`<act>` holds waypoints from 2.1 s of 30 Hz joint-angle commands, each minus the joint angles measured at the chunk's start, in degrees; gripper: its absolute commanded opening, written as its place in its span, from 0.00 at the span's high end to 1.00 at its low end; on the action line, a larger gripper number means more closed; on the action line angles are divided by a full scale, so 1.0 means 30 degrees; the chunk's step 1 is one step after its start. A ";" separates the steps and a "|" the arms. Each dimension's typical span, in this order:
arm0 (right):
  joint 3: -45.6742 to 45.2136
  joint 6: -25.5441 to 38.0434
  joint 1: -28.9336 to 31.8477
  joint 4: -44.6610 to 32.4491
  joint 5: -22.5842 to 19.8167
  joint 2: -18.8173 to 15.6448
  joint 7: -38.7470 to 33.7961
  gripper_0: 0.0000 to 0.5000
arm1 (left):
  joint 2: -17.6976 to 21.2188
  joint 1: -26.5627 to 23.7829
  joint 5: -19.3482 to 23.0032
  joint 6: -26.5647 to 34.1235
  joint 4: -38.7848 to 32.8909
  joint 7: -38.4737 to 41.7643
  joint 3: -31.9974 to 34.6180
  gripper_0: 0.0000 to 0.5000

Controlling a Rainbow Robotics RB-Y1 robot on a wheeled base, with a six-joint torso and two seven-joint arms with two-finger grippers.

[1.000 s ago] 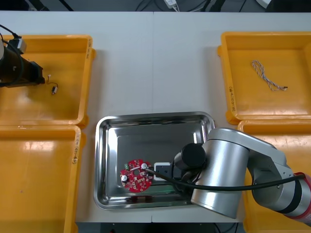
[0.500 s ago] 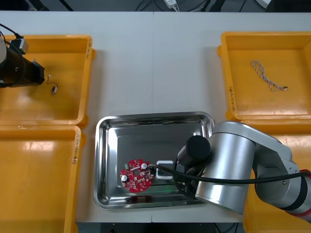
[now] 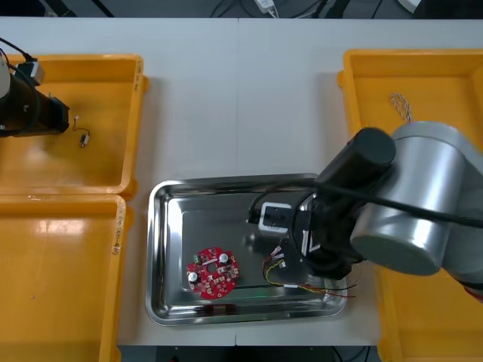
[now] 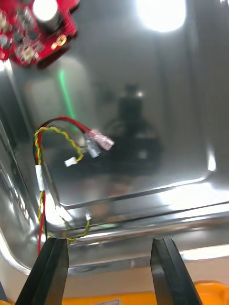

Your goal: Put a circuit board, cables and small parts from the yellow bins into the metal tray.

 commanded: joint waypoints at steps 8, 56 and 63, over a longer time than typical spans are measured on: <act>-0.5965 0.0091 -0.1749 -0.0399 -0.3832 -0.1246 -0.1125 0.00 | 0.2079 -0.0139 0.0462 0.4019 -0.3460 -0.0850 0.0463 1.00; -1.4607 0.0091 -0.7286 1.6183 0.1793 -0.3883 0.5994 0.00 | -0.0177 -0.0813 0.1341 1.4055 -1.8518 1.4413 0.1606 1.00; -1.4607 -0.1302 -0.7901 1.8703 0.1881 -0.3033 0.6052 0.00 | -0.1759 -0.0813 0.0374 1.4055 -1.9280 1.5702 0.0639 1.00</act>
